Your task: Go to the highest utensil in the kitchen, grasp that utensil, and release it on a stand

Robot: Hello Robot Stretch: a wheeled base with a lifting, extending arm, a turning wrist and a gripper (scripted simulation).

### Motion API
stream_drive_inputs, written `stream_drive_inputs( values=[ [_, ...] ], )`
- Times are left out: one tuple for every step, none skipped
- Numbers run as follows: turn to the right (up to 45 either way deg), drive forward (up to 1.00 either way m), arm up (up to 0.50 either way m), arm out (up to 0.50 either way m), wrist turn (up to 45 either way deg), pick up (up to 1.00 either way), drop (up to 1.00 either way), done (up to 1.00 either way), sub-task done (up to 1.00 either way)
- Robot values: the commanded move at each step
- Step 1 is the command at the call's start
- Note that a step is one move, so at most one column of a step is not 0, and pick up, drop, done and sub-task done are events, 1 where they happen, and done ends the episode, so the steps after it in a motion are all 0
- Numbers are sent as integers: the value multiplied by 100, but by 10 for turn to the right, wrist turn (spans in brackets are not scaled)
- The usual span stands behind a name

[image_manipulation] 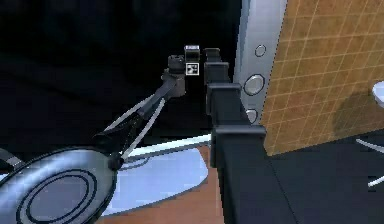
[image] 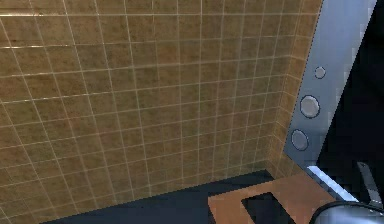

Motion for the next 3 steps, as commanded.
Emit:
stream_drive_inputs(
  values=[
    [0,0,0,0,0,0,100,0,0],
    [0,0,0,-10,0,0,0,0,0],
    [0,0,0,0,0,0,0,100,0]
  ],
)
